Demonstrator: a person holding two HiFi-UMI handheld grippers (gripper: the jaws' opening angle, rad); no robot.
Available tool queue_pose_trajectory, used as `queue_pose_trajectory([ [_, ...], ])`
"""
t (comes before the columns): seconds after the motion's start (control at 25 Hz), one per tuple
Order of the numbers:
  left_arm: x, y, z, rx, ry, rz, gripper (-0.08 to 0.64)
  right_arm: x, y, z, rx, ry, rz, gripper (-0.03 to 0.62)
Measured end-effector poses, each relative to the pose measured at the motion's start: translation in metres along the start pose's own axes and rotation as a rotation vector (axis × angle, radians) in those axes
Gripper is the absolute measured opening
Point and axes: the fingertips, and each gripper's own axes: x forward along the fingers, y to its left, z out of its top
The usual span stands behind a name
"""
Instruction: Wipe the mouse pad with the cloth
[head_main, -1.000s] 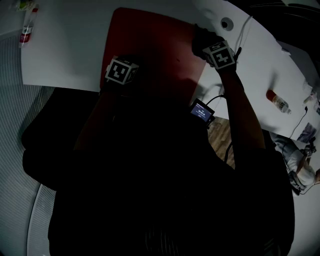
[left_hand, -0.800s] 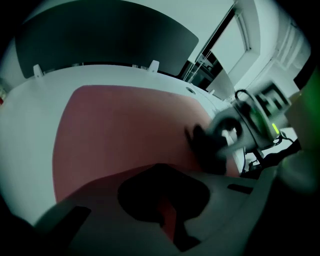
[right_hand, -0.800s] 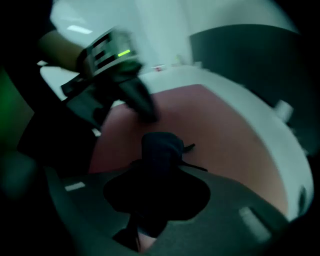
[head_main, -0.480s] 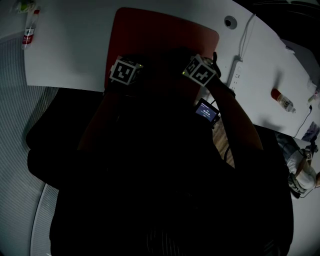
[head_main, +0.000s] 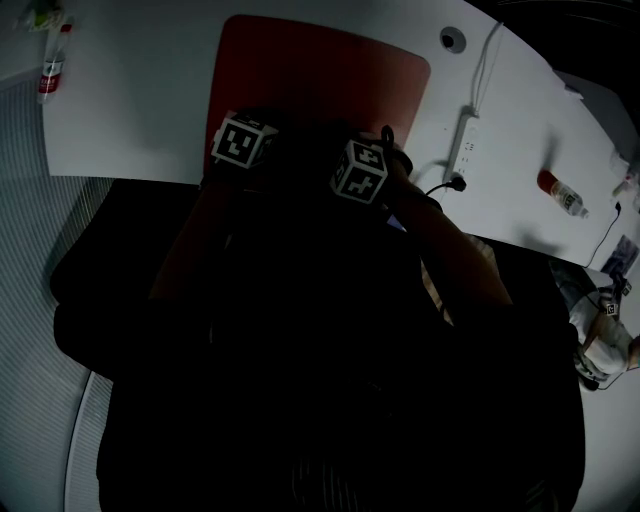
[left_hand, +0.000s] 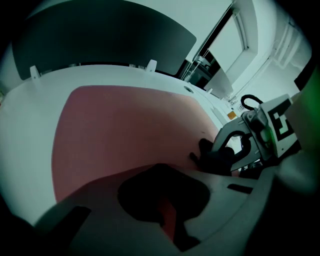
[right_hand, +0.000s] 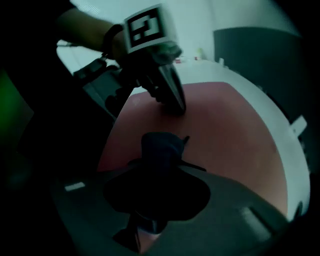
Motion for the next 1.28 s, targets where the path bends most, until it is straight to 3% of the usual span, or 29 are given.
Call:
queue_pose_trajectory([
  [0.04,0.0,-0.001,-0.001,-0.001,0.002,-0.001,0.0,0.002,0.005,-0.001,-0.026,0.001,0.03,0.098],
  [0.12,0.0,-0.004,-0.003,0.008,0.015,-0.001,0.0,-0.009,-0.019,-0.013,0.047,-0.034,0.037,0.098],
  [0.32,0.0,-0.004,-0.003,0.019,0.02,0.006,0.0,-0.08,-0.168,-0.088,0.383,-0.059,-0.242,0.106],
  [0.44,0.0,-0.003,-0.002,0.024,0.007,0.01,0.0,-0.1,-0.192,-0.102,0.506,-0.062,-0.329,0.103],
  [0.52,0.0,-0.004,-0.002,0.016,0.005,0.003,0.0,-0.094,-0.173,-0.088,0.483,-0.051,-0.332,0.097],
  [0.68,-0.001,-0.005,-0.001,0.009,-0.006,-0.001,0.0,-0.047,-0.091,-0.039,0.335,-0.034,-0.191,0.097],
  [0.8,-0.001,-0.003,-0.003,0.009,0.001,0.005,0.0,-0.008,-0.023,0.002,0.168,-0.027,-0.069,0.097],
  [0.88,-0.001,-0.004,-0.002,0.011,-0.006,0.01,0.0,0.01,0.015,0.017,0.006,-0.003,0.012,0.098],
  [0.96,-0.001,-0.004,0.001,0.011,-0.02,0.019,0.0,0.014,0.025,0.015,-0.092,0.006,0.065,0.098],
  [1.08,-0.001,-0.005,-0.001,0.005,-0.02,0.015,0.0,-0.004,-0.019,-0.004,-0.015,-0.012,0.008,0.1],
  [1.28,-0.004,-0.003,-0.003,-0.02,-0.077,0.046,0.0,-0.069,-0.126,-0.07,0.358,-0.059,-0.225,0.104],
])
